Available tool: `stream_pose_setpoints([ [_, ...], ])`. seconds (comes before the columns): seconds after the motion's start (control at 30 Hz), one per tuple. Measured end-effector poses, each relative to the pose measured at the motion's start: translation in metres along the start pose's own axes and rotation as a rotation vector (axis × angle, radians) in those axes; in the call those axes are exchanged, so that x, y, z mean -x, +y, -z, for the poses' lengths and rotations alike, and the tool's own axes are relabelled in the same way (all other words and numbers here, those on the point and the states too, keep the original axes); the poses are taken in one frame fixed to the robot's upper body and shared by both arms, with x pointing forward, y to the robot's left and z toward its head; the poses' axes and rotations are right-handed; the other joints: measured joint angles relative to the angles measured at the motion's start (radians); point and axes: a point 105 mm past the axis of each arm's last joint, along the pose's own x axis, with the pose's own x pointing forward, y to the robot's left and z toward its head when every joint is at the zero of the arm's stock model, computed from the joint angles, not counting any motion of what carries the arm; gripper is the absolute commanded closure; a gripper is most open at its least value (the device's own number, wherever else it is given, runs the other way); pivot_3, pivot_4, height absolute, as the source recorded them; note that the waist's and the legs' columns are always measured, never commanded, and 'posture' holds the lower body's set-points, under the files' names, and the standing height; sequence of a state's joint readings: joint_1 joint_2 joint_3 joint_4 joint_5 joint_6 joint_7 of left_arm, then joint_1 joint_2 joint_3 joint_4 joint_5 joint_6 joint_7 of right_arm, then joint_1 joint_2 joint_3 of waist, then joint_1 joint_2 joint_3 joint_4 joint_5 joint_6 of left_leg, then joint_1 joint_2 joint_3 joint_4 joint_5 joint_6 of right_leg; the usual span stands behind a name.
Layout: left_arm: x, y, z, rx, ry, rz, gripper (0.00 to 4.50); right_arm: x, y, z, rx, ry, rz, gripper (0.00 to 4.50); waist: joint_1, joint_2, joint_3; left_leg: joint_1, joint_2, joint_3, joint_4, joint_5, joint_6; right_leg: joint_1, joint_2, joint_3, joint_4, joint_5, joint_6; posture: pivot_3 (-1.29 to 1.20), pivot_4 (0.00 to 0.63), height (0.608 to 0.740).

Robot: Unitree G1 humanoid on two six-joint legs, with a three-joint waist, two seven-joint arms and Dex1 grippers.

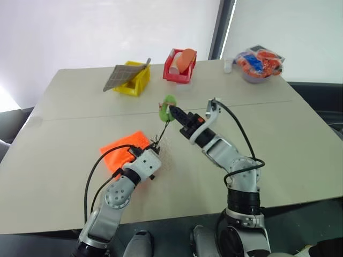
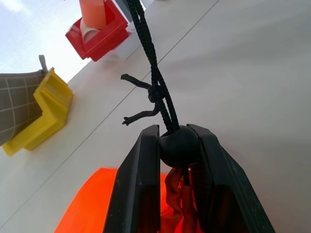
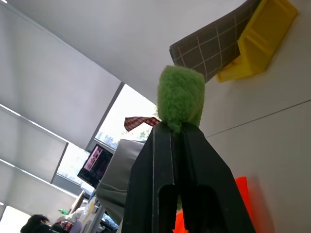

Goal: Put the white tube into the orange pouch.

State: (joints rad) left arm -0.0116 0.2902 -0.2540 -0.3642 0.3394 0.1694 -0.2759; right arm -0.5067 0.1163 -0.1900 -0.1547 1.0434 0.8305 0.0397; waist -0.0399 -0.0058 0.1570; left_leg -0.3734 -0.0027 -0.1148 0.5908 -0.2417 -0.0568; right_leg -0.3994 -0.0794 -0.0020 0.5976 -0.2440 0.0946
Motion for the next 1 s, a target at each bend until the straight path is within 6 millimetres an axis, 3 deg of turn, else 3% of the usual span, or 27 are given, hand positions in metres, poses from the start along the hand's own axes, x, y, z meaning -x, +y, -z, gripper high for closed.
stream_pose_setpoints([
  [0.2, -0.0003, 0.0004, -0.0009, 0.016, -0.005, -0.005, 3.89, 0.0, 0.0001, 0.0005, 0.001, 0.002, 0.0, 4.5, 0.0, 0.0, 0.0, 0.0, 0.0, 0.0, 0.0, 0.0, 0.0, 0.0, 0.0, 0.0, 0.0, 0.0, 0.0, 0.0, 0.15, 0.74],
  [0.23, -0.0005, 0.0005, -0.0014, 0.029, -0.009, -0.006, 3.13, -0.0002, 0.0002, 0.0008, 0.002, 0.004, -0.001, 4.5, 0.0, 0.0, 0.0, 0.0, 0.0, 0.0, 0.0, 0.0, 0.0, 0.0, 0.0, 0.0, 0.0, 0.0, 0.0, 0.0, 0.15, 0.74],
  [0.37, -0.0005, 0.0015, -0.0014, 0.035, -0.01, -0.01, 1.44, -0.0001, 0.0002, 0.0011, 0.005, 0.006, 0.0, 4.5, 0.0, 0.0, 0.0, 0.0, 0.0, 0.0, 0.0, 0.0, 0.0, 0.0, 0.0, 0.0, 0.0, 0.0, 0.0, 0.0, 0.15, 0.74],
  [1.0, -0.0018, 0.0004, -0.0048, 0.087, -0.029, -0.008, 1.44, -0.0004, 0.0007, 0.0017, 0.006, 0.008, -0.003, 4.5, 0.0, 0.0, 0.0, 0.0, 0.0, 0.0, 0.0, 0.0, 0.0, 0.0, 0.0, 0.0, 0.0, 0.0, 0.0, 0.0, 0.15, 0.74],
])
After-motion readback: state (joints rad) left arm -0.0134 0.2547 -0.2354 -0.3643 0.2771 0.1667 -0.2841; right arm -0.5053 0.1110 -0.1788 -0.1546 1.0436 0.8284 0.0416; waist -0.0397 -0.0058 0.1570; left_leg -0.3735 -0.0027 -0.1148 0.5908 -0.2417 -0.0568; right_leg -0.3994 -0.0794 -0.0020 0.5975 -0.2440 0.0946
